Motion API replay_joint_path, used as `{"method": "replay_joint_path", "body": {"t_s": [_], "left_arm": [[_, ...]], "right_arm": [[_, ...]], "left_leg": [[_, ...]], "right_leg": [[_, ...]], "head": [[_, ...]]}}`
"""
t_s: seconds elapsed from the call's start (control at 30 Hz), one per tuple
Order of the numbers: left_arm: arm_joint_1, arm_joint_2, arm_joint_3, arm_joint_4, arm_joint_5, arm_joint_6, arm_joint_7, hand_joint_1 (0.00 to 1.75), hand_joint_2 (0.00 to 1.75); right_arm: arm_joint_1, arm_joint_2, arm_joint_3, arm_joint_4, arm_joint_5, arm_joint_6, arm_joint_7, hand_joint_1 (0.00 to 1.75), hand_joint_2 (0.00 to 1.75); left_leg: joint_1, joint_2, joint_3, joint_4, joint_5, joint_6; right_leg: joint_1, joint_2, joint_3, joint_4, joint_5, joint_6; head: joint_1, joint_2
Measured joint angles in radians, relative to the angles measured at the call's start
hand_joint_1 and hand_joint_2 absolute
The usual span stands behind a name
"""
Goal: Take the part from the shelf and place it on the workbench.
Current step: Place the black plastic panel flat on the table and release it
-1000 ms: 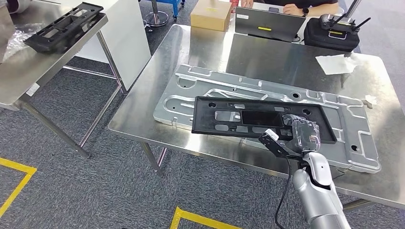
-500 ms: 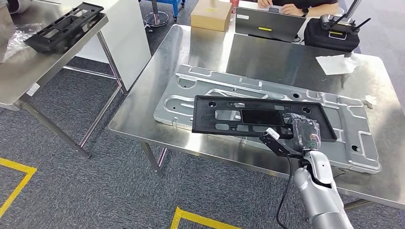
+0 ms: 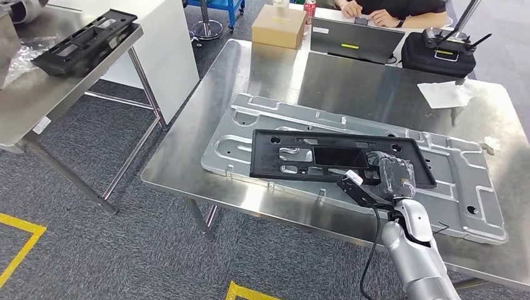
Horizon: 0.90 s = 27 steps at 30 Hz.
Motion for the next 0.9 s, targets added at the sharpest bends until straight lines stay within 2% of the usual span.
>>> {"method": "replay_joint_path", "body": {"t_s": [0.07,0.13,0.2,0.27,0.33,0.37,0.4,0.43,0.5,0.53,0.57,0.63,0.7,0.77,0.9], "left_arm": [[-0.001,0.000,0.000,0.000,0.001,0.001,0.001,0.00,1.75],[-0.002,0.000,0.000,0.000,0.002,0.002,0.002,0.00,1.75],[-0.004,0.000,0.000,0.000,0.002,0.003,0.002,0.00,1.75],[-0.007,0.001,0.000,0.000,0.002,0.005,0.002,0.00,1.75],[-0.006,0.001,-0.001,0.000,0.003,0.007,0.000,0.00,1.75],[-0.005,0.001,-0.001,0.000,0.004,0.009,-0.002,0.00,1.75],[-0.004,0.000,-0.001,0.000,0.006,0.010,-0.005,0.00,1.75],[-0.003,0.000,-0.001,0.000,0.007,0.012,-0.008,0.00,1.75],[-0.002,0.001,-0.001,0.000,0.010,0.017,-0.015,0.00,1.75],[-0.001,0.002,-0.001,0.000,0.010,0.020,-0.019,0.00,1.75],[-0.002,0.002,-0.001,0.000,0.010,0.022,-0.022,0.00,1.75],[0.000,0.003,-0.001,0.000,0.011,0.025,-0.024,0.00,1.75],[0.002,0.002,0.000,0.000,0.014,0.027,-0.024,0.00,1.75],[-0.001,0.001,0.000,0.000,0.019,0.028,-0.026,0.00,1.75],[-0.003,0.000,0.000,0.000,0.019,0.027,-0.039,0.00,1.75]], "right_arm": [[-0.002,-0.001,0.002,0.006,-0.001,0.000,0.001,1.75,1.75],[-0.004,-0.001,0.004,0.009,-0.001,-0.001,0.002,1.75,1.75],[-0.009,-0.001,0.008,0.010,-0.002,-0.002,0.002,1.75,1.75],[-0.014,0.000,0.012,0.010,-0.003,-0.002,0.002,1.75,1.75],[-0.016,0.001,0.015,0.012,-0.003,-0.002,0.002,1.75,1.75],[-0.015,0.001,0.016,0.013,-0.004,-0.002,0.002,1.75,1.75],[-0.015,0.001,0.017,0.015,-0.005,-0.002,0.001,1.75,1.75],[-0.015,0.001,0.018,0.016,-0.007,-0.002,0.001,1.75,1.75],[-0.014,0.001,0.018,0.020,-0.012,-0.002,0.000,1.75,1.75],[-0.014,0.001,0.018,0.022,-0.015,-0.002,0.000,1.75,1.75],[-0.015,0.001,0.018,0.023,-0.017,-0.002,0.000,1.75,1.75],[-0.014,0.001,0.018,0.025,-0.020,-0.003,-0.001,1.75,1.75],[-0.013,0.000,0.019,0.026,-0.020,-0.004,-0.001,1.75,1.75],[-0.013,0.000,0.019,0.026,-0.020,-0.006,-0.001,1.75,1.75],[-0.004,0.000,0.019,0.027,-0.020,-0.012,-0.001,1.75,1.75]], "left_leg": [[-0.001,-0.001,0.017,0.000,-0.020,-0.014],[-0.001,-0.001,0.026,0.007,-0.024,-0.031],[0.002,0.001,0.012,0.054,-0.017,-0.043],[0.005,0.005,-0.050,0.159,-0.035,-0.050],[0.008,0.006,-0.131,0.267,-0.092,-0.056],[0.009,0.006,-0.158,0.289,-0.116,-0.058],[0.010,0.006,-0.171,0.282,-0.117,-0.058],[0.010,0.006,-0.169,0.242,-0.091,-0.056],[0.007,0.006,-0.140,0.111,0.019,-0.045],[0.003,0.006,-0.130,0.058,0.058,-0.039],[-0.001,0.006,-0.125,0.027,0.083,-0.033],[-0.004,0.007,-0.127,0.013,0.093,-0.028],[-0.002,0.007,-0.122,0.007,0.107,-0.032],[-0.002,0.007,-0.120,0.005,0.105,-0.032],[-0.004,0.006,-0.116,0.005,0.097,-0.020]], "right_leg": [[0.006,-0.002,0.023,-0.082,0.052,-0.015],[0.010,0.000,0.034,-0.091,0.048,-0.035],[0.009,0.002,0.054,-0.096,0.045,-0.051],[0.009,0.002,0.074,-0.101,0.032,-0.062],[0.011,0.002,0.091,-0.101,0.015,-0.067],[0.013,0.002,0.101,-0.101,0.006,-0.068],[0.014,0.003,0.112,-0.101,-0.004,-0.068],[0.016,0.004,0.125,-0.101,-0.013,-0.068],[0.017,0.004,0.149,-0.102,-0.032,-0.066],[0.018,0.005,0.155,-0.102,-0.038,-0.064],[0.019,0.006,0.156,-0.102,-0.043,-0.060],[0.020,0.008,0.155,-0.102,-0.049,-0.051],[0.022,0.008,0.158,-0.106,-0.051,-0.052],[0.022,0.005,0.162,-0.112,-0.052,-0.053],[0.021,0.003,0.172,-0.122,-0.057,-0.047]], "head": [[0.000,0.000],[0.001,0.000],[0.000,0.000],[0.000,0.000],[0.000,0.000],[0.000,0.000],[0.000,0.000],[0.000,0.000],[0.000,0.000],[0.000,0.000],[0.000,0.000],[0.000,0.000],[0.000,0.000],[0.000,0.000],[0.000,0.000]]}}
